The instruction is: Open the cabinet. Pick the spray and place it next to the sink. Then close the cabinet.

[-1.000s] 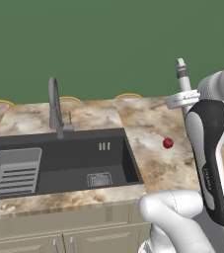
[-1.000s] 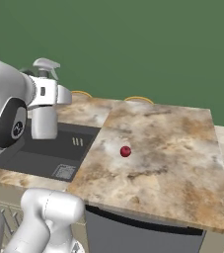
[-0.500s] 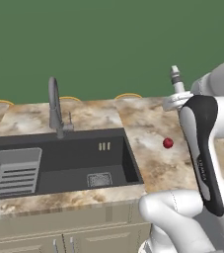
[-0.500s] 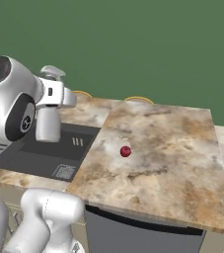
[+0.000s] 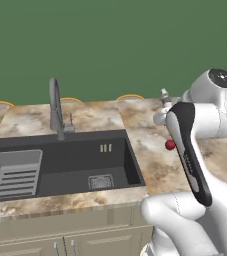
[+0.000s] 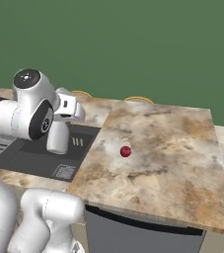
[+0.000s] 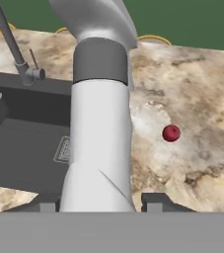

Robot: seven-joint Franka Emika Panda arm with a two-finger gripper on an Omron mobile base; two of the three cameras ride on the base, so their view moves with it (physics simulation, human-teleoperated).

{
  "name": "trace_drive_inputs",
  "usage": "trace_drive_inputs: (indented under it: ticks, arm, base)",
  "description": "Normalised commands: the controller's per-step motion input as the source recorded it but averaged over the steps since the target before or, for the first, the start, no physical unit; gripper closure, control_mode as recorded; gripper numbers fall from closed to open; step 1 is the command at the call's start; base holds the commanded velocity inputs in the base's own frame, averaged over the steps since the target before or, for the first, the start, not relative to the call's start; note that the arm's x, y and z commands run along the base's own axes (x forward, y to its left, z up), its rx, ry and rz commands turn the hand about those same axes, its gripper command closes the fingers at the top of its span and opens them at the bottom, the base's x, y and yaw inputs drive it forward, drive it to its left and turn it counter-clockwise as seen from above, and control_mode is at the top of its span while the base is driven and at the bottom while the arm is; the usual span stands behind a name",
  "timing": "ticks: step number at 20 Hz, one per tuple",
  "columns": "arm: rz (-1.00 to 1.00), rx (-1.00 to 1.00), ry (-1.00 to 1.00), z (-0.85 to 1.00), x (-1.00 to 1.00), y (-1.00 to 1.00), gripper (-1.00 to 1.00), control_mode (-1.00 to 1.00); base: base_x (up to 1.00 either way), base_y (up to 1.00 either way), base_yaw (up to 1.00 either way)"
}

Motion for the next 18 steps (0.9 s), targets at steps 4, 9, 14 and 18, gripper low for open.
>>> trace_drive_inputs:
  ticks: [4,9,14,18]
  arm:
    - [0.00,0.00,-0.20,-0.79,0.21,0.00,1.00,-1.00]
    - [0.00,0.00,-0.20,-0.90,0.14,0.00,1.00,-1.00]
    - [0.00,0.00,-0.12,-0.61,0.33,-0.01,1.00,-1.00]
    - [0.02,0.00,-0.01,-0.08,0.33,-0.09,1.00,-1.00]
  base:
    - [0.00,0.00,0.00]
    - [0.00,0.00,0.00]
    - [0.00,0.00,0.00]
    - [0.00,0.00,0.00]
